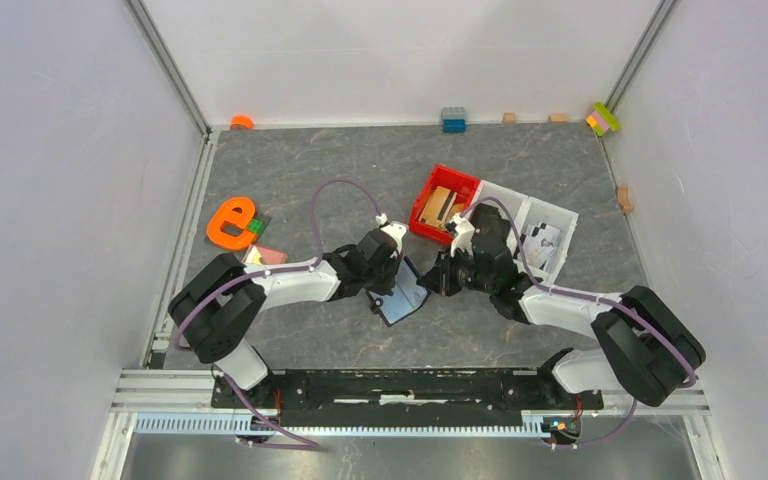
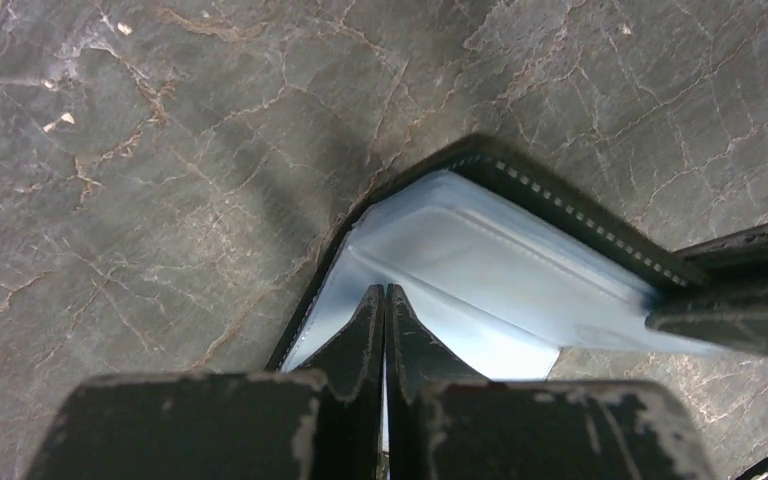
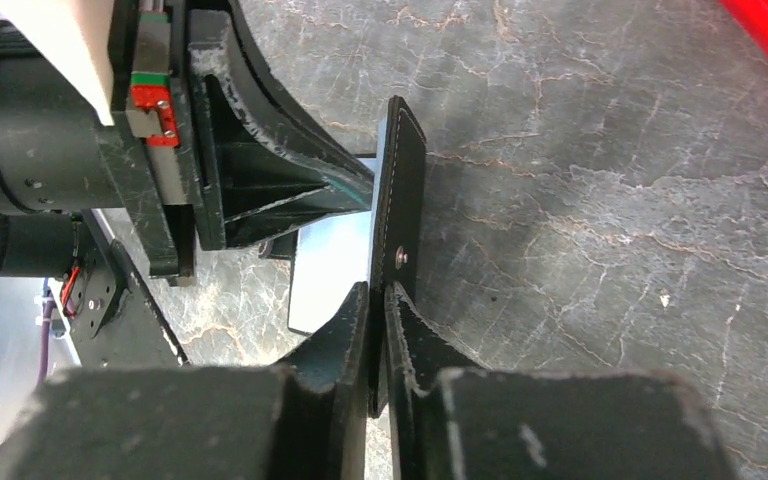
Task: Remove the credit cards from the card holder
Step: Remove the credit card from the card holder.
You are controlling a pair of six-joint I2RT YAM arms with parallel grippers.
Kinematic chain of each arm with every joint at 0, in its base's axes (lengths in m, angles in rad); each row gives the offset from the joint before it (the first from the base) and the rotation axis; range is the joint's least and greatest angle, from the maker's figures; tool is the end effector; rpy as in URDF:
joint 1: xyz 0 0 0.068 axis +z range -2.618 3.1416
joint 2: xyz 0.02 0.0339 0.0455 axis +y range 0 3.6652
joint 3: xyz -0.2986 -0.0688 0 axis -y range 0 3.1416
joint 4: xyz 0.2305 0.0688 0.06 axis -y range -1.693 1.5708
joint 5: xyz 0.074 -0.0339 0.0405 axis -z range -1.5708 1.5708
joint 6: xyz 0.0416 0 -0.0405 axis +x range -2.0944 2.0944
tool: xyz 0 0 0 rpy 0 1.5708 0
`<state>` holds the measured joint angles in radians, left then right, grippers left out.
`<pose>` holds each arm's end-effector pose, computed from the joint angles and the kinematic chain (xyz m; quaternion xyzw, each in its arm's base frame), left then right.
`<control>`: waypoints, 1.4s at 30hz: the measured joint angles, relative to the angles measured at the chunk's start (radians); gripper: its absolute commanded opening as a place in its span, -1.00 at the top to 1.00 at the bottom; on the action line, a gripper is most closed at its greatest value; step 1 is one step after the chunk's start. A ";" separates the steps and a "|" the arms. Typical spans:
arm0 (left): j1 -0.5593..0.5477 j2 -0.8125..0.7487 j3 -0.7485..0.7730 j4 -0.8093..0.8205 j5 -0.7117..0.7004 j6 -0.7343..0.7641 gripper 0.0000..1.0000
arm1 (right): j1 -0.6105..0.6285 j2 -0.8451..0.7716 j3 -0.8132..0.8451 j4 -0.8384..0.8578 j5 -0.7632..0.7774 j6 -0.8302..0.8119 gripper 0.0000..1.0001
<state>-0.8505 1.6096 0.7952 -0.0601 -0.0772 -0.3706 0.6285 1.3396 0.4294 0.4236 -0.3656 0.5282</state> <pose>0.2052 -0.2290 0.1968 0.2104 0.9155 -0.1657 0.3001 0.1855 0.1532 0.2062 -0.1359 0.8366 0.4077 0.3397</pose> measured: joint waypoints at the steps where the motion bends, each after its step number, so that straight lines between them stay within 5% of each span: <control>1: 0.000 0.006 0.008 0.002 0.000 0.000 0.96 | 0.000 0.002 0.000 0.003 -0.005 0.002 0.54; 7: 0.000 0.011 0.011 0.003 -0.004 0.000 0.96 | 0.012 0.007 0.000 0.009 -0.028 0.000 0.12; 12: 0.000 0.017 0.018 -0.002 -0.006 0.000 0.96 | 0.018 0.027 0.001 0.000 -0.031 -0.009 0.09; 18: 0.000 0.018 0.024 -0.012 -0.009 0.000 0.95 | 0.027 0.060 0.029 -0.028 -0.031 -0.021 0.32; 24: 0.000 0.019 0.026 -0.014 -0.016 0.000 0.96 | 0.033 0.068 0.035 -0.050 -0.027 -0.027 -0.06; 32: 0.000 0.032 0.038 -0.017 -0.027 0.000 0.95 | 0.035 0.038 0.035 -0.084 0.009 -0.050 0.28; 42: 0.000 0.032 0.038 -0.017 -0.029 0.000 0.96 | 0.035 0.000 0.035 -0.107 0.026 -0.063 0.46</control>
<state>-0.8505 1.6417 0.8333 -0.0772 -0.1062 -0.3706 0.6640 1.3396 0.4641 0.3164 -0.3393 0.4648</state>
